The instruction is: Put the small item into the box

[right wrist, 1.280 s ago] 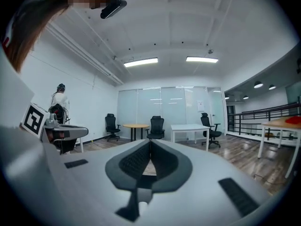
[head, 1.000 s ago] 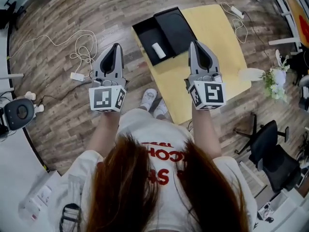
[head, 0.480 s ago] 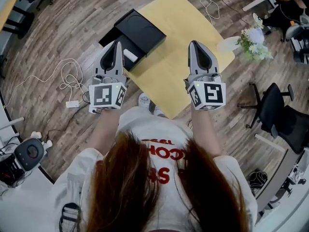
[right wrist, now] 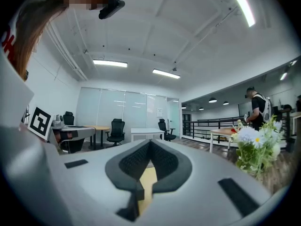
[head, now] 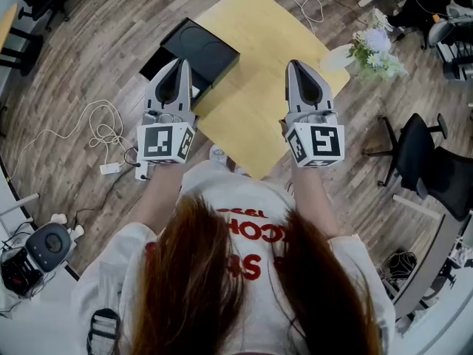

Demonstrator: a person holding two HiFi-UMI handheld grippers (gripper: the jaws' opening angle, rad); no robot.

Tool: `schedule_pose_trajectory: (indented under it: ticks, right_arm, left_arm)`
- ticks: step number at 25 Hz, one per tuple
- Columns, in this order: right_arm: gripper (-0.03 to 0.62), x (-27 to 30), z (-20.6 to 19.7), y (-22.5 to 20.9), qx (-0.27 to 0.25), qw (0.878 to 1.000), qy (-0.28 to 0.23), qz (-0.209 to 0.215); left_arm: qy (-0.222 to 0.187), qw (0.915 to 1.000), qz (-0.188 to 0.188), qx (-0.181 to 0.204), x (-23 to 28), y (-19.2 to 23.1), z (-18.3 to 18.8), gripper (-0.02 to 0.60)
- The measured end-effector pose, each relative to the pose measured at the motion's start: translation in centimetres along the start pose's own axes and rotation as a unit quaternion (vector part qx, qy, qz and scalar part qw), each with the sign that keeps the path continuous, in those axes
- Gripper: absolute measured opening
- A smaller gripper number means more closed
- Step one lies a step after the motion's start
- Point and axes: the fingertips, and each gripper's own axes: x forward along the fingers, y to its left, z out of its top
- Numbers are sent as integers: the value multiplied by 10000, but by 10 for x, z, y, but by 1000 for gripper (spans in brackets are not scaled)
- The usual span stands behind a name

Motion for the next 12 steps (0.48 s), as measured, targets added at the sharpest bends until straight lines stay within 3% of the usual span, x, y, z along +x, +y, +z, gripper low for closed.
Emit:
schedule_pose_trajectory:
  ticks: [12]
  right_arm:
    - [5, -6, 2, -5, -5, 10000, -24, 0]
  left_arm:
    - [5, 10000, -37, 32, 3, -7, 2, 6]
